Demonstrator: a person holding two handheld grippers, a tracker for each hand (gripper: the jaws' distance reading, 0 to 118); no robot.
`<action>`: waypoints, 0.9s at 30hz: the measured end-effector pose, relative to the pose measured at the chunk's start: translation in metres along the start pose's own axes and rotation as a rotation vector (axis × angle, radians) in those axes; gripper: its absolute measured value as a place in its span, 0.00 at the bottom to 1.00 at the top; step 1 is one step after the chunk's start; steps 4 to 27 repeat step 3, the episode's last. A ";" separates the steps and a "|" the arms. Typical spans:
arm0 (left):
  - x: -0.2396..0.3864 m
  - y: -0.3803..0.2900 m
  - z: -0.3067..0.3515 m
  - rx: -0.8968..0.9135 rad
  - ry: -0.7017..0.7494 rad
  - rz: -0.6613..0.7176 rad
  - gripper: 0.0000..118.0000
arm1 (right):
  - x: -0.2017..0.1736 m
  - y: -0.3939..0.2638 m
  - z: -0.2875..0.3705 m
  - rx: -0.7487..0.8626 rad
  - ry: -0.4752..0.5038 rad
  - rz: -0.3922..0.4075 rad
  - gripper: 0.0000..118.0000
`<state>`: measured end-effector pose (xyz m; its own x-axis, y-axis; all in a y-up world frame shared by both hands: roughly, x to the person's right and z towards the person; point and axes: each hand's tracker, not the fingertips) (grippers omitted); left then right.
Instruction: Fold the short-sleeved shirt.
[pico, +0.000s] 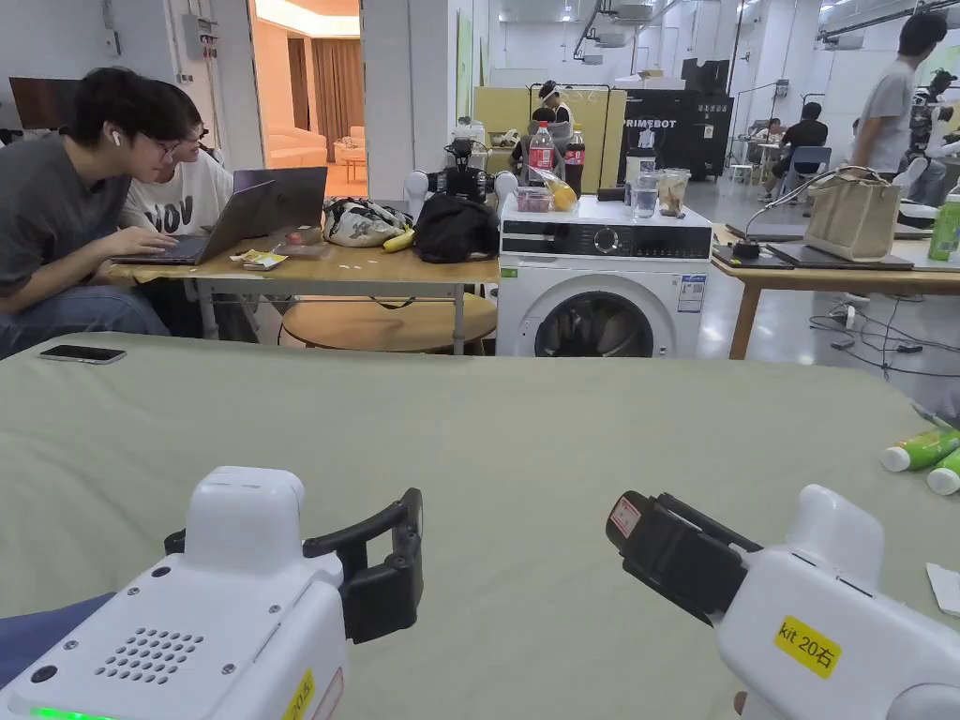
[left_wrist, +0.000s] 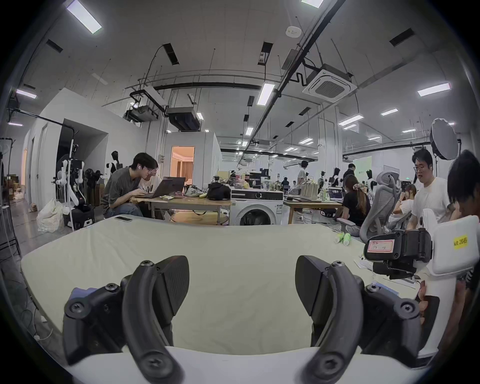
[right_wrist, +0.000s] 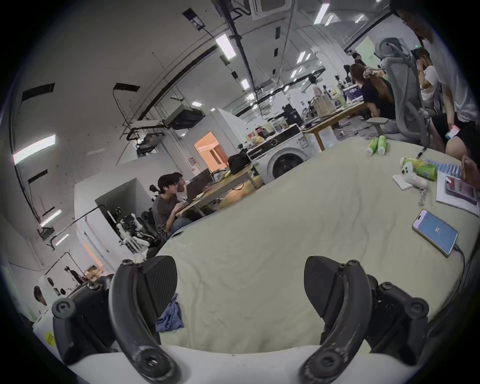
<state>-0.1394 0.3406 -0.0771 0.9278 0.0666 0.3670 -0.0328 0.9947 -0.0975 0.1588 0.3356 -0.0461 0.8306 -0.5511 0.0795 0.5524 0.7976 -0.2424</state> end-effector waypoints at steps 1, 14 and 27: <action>0.000 0.000 0.000 0.000 0.000 -0.004 0.72 | -0.001 -0.001 0.001 0.005 0.000 0.008 0.85; 0.000 0.000 0.000 -0.001 0.004 -0.009 0.72 | -0.002 -0.001 0.002 0.001 -0.001 0.048 0.85; 0.000 0.000 0.000 -0.001 0.004 -0.009 0.72 | -0.002 -0.001 0.002 0.001 -0.001 0.048 0.85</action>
